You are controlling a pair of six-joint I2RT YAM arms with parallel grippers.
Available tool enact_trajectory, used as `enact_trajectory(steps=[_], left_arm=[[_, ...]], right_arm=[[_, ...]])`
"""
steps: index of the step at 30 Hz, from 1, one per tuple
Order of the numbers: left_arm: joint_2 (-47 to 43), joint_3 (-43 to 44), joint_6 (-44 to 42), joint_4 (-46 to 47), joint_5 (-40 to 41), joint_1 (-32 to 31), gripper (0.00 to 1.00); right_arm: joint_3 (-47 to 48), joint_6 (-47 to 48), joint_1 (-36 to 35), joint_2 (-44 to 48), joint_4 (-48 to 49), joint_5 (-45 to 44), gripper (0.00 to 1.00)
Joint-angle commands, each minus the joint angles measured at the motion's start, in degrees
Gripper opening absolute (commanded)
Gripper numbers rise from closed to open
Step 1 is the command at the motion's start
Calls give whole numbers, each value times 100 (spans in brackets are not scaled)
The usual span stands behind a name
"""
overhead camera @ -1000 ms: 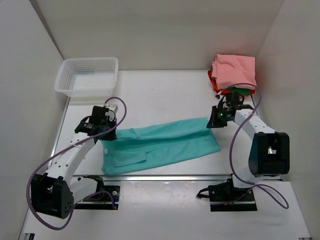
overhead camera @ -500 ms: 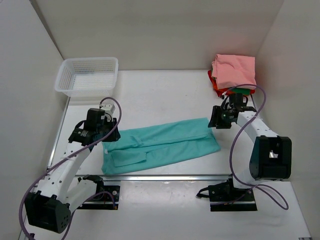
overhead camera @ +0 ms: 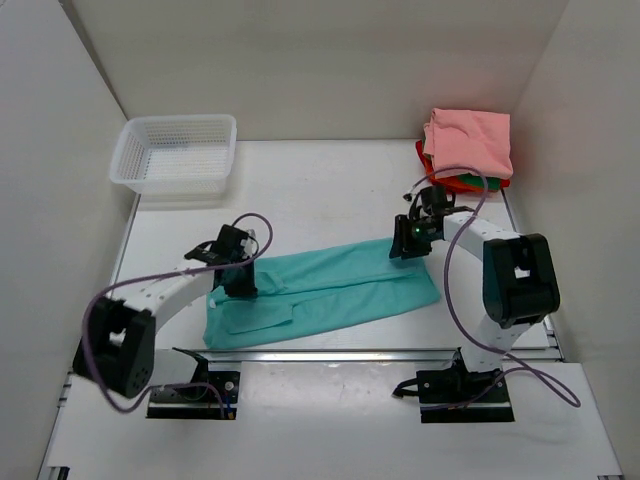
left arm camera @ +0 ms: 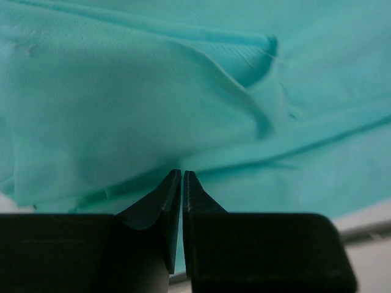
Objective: Fold and stack the t-shirts
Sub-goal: Fold the other side of the tshirt into a rectangle, then rotate the tshirt 90 degrees
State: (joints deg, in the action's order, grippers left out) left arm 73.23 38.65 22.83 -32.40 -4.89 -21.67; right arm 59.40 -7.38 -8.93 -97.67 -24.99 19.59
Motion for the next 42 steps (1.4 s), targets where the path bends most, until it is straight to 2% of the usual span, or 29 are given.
enact_trajectory(steps=[1,2,6,8,11,12,14,15,16,17,18,19,21,22,23,25,26,30,32,35,37,39,42], left_arm=[[848,605,-6,550,479,-249,16],[1373,739,-7,551,480,-241,14],[3236,2433,-190,200,146,-249,9],[4012,3417,-340,-239,84,-276,8],[5164,5514,-533,-958,66,-320,8],[5619,5930,-577,-1117,41,-303,8],[6751,7988,-735,-1984,32,-241,9],[7096,9375,-753,-2537,40,-250,9],[7935,10241,-771,-2847,-47,-232,9],[8683,11859,-649,-3286,-109,-189,9],[8891,12337,-457,-3220,-388,-75,8],[8745,12002,-403,-2976,-564,-31,7],[7973,10004,-288,-1653,-716,49,7],[7909,9812,-323,-1446,-690,23,7],[8048,10028,-306,-1523,-611,14,8],[8566,11508,-279,-1935,-733,49,9],[8811,11689,-157,-1928,-890,32,9],[8331,10384,46,-770,-1110,224,8],[8461,11176,107,-794,-1330,259,11],[8471,12023,512,-821,-2208,392,14],[7816,12034,591,-811,-2543,374,18],[7096,11684,504,-812,-2666,295,21],[5525,10026,187,-742,-2650,154,24]], right_arm=[[-496,-438,-3,194,38,-254,37],[-682,-475,-21,291,117,-272,36],[-1746,-1027,-398,819,65,-623,37],[-2203,-1475,-688,1143,152,-615,36],[-2932,-2406,-1224,1819,450,-772,37],[-3021,-2539,-1478,1926,547,-851,37],[-3293,-3214,-1961,2356,732,-913,38],[-3433,-3400,-2068,2540,881,-948,37],[-3513,-3733,-2339,2673,1117,-1062,37],[-3679,-4049,-2576,2831,1311,-1028,37],[-3803,-4287,-2701,2893,1757,-1037,37],[-3821,-4368,-2954,2885,2066,-1071,37],[-3691,-4378,-3271,2544,2472,-1063,38],[-3524,-4351,-3308,2229,2447,-1133,38],[-3418,-4247,-3395,2095,2690,-1081,39],[-3041,-4123,-3527,1491,2780,-1037,39],[-2952,-4079,-3685,1374,2929,-1011,39],[-2346,-3746,-3905,532,3035,-992,39],[-2126,-3499,-3976,267,3122,-888,40],[-1503,-3060,-4011,195,2608,-887,40],[-1142,-2736,-4072,361,2114,-1133,40],[-922,-2585,-4091,651,1596,-1466,42],[-947,-2391,-4012,1187,1104,-1791,51]])
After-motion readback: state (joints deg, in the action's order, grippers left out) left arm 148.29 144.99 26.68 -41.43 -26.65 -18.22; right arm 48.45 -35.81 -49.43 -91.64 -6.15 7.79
